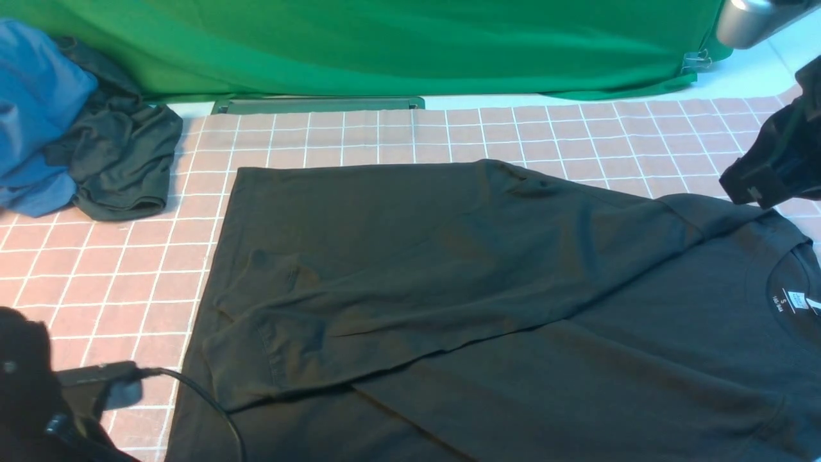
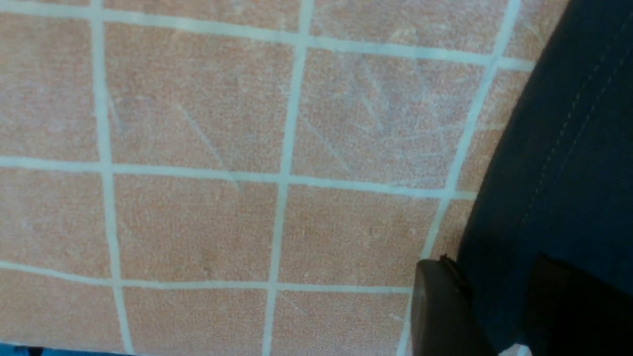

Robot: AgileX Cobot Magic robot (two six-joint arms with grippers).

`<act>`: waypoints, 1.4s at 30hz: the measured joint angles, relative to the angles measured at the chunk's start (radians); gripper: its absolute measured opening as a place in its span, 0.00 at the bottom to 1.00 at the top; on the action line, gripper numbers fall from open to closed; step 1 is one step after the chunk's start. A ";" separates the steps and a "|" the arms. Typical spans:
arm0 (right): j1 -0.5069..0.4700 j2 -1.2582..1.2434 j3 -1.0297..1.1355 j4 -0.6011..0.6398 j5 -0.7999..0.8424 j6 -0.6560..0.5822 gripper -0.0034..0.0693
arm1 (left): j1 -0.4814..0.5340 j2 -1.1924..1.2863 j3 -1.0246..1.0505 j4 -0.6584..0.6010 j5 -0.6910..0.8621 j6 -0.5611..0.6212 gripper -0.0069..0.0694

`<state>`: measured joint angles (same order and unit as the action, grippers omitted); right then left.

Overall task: Fold a long-sleeved shirt over a pink coffee tablecloth.
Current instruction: 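Grasp the near edge of the shirt at its hem and shoulder corners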

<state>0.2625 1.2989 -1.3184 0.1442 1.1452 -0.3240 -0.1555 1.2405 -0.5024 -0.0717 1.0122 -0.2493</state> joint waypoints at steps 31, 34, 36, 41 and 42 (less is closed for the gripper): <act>0.000 0.002 0.005 -0.077 0.052 0.027 0.11 | -0.021 0.035 -0.134 0.042 0.141 -0.089 0.13; 0.000 0.006 0.049 -0.115 0.063 0.095 0.11 | -0.021 -0.055 -0.152 0.043 0.169 -0.111 0.13; 0.000 0.009 0.081 -0.119 0.063 0.113 0.11 | -0.021 -0.082 -0.152 0.043 0.175 -0.115 0.13; 0.000 0.013 0.321 -0.121 0.043 0.153 0.22 | -0.021 -0.145 -0.149 0.037 0.192 -0.138 0.13; 0.000 0.013 0.362 -0.121 0.027 0.160 0.28 | -0.021 -0.149 -0.149 0.034 0.194 -0.139 0.13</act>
<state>0.2625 1.3117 -0.9561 0.0236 1.1720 -0.1636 -0.1763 1.0919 -0.6514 -0.0377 1.2064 -0.3881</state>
